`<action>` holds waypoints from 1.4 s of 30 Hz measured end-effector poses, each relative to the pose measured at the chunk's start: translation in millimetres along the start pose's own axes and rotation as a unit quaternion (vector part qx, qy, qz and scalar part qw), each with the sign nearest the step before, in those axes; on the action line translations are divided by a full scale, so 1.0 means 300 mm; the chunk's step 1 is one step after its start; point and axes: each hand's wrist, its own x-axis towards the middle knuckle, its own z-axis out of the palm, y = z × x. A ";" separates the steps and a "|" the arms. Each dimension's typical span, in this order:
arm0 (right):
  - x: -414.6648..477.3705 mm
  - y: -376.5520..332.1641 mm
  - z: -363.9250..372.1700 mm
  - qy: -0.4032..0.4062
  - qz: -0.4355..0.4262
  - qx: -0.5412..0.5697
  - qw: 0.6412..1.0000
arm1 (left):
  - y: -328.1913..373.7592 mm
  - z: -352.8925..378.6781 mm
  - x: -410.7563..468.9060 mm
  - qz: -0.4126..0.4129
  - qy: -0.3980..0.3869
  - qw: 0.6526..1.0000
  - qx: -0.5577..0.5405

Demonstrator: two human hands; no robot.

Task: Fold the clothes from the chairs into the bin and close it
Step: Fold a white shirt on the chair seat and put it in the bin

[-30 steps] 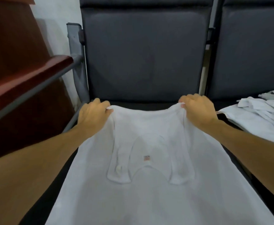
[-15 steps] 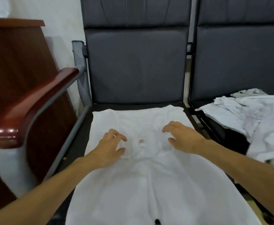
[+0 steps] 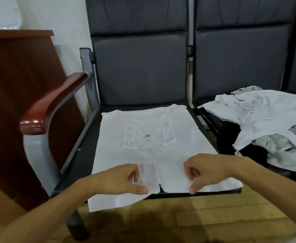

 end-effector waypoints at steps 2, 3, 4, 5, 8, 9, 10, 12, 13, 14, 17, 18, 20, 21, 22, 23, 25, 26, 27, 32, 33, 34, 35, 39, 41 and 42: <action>-0.014 -0.007 0.010 -0.048 -0.001 -0.086 0.995 | 0.005 0.004 0.001 0.007 -0.047 0.994 0.102; -0.012 -0.009 0.023 -0.058 -0.007 -0.130 0.990 | 0.003 0.009 0.002 0.009 -0.068 0.985 0.156; -0.006 -0.010 0.035 -0.052 -0.014 -0.159 0.986 | -0.003 0.011 0.002 0.012 -0.073 0.979 0.189; 0.000 -0.007 0.043 -0.036 -0.020 -0.168 0.985 | -0.007 0.008 0.005 0.018 -0.068 0.978 0.197; 0.016 0.024 0.040 -0.002 -0.040 -0.086 0.995 | -0.017 -0.019 0.018 0.045 -0.065 0.985 0.152; 0.020 0.038 0.032 0.007 -0.049 -0.044 0.998 | -0.024 -0.030 0.027 0.049 -0.070 0.987 0.134; 0.024 0.047 0.022 0.017 -0.057 -0.011 0.998 | -0.027 -0.039 0.034 0.054 -0.068 0.989 0.119; 0.033 0.062 0.010 0.029 -0.060 0.029 0.997 | -0.032 -0.047 0.051 0.063 -0.049 0.991 0.108; 0.041 0.067 0.008 0.034 -0.055 0.043 0.997 | -0.038 -0.048 0.062 0.062 -0.036 0.993 0.095; 0.048 0.070 0.006 0.039 -0.051 0.056 0.996 | -0.043 -0.047 0.071 0.058 -0.021 0.996 0.066; 0.072 0.081 -0.012 0.069 -0.025 0.055 0.996 | -0.049 -0.065 0.087 0.017 0.009 0.997 -0.072; 0.078 0.086 -0.020 0.082 -0.009 0.065 0.994 | -0.049 -0.075 0.090 0.007 0.022 0.995 -0.097; 0.082 0.099 -0.035 0.111 0.033 0.139 0.984 | -0.062 -0.088 0.099 -0.016 0.059 0.989 -0.137; 0.084 0.109 -0.038 0.131 0.053 0.167 0.976 | -0.069 -0.091 0.104 -0.034 0.082 0.984 -0.152; 0.085 0.119 -0.040 0.154 0.068 0.181 0.969 | -0.072 -0.093 0.107 -0.051 0.108 0.978 -0.171; 0.091 0.134 -0.039 0.178 0.082 0.181 0.964 | -0.080 -0.095 0.114 -0.067 0.136 0.969 -0.197; 0.101 0.160 -0.034 0.225 0.094 0.191 0.951 | -0.086 -0.097 0.118 -0.080 0.178 0.949 -0.249; 0.102 0.170 -0.033 0.249 0.098 0.209 0.941 | -0.086 -0.103 0.113 -0.083 0.191 0.946 -0.249; 0.105 0.180 -0.031 0.269 0.104 0.227 0.930 | -0.093 -0.109 0.110 -0.091 0.203 0.952 -0.210; 0.124 0.205 -0.028 0.375 0.145 0.258 0.878 | -0.129 -0.123 0.103 -0.110 0.246 0.962 -0.045; 0.124 0.208 -0.029 0.401 0.151 0.257 0.866 | -0.135 -0.124 0.102 -0.105 0.250 0.963 -0.005; 0.120 0.211 -0.032 0.425 0.156 0.249 0.856 | -0.141 -0.125 0.098 -0.101 0.253 0.962 0.032; 0.116 0.218 -0.032 0.441 0.163 0.238 0.850 | -0.146 -0.127 0.094 -0.100 0.261 0.959 0.054; 0.100 0.240 -0.029 0.472 0.207 0.218 0.829 | -0.170 -0.146 0.070 -0.139 0.336 0.929 0.068; 0.095 0.238 -0.032 0.483 0.221 0.194 0.824 | -0.187 -0.154 0.065 -0.171 0.371 0.911 0.052; 0.092 0.234 -0.035 0.490 0.227 0.184 0.822 | -0.192 -0.156 0.062 -0.188 0.382 0.904 0.038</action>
